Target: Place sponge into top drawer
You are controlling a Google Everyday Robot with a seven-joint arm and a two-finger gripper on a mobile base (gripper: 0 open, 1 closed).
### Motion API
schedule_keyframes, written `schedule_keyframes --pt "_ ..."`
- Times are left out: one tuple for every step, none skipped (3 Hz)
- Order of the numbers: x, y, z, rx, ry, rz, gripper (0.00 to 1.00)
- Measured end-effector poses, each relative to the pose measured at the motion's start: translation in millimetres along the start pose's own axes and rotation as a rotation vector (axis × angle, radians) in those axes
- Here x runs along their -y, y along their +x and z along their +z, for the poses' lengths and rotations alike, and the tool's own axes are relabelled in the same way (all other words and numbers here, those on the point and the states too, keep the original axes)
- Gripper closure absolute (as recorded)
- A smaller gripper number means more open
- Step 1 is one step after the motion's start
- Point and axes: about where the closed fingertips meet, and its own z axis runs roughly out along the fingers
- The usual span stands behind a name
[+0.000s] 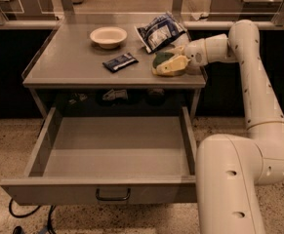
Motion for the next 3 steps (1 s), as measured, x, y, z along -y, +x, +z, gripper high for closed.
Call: schedule_keyframes --pt "0.0 0.0 -0.1 0.0 0.0 0.0 0.89" --pt "-10.2 0.8 -17.2 -0.003 -0.015 0.01 1.0" --pt "-28.6 -18.6 -79.5 0.009 0.049 -0.008 1.0"
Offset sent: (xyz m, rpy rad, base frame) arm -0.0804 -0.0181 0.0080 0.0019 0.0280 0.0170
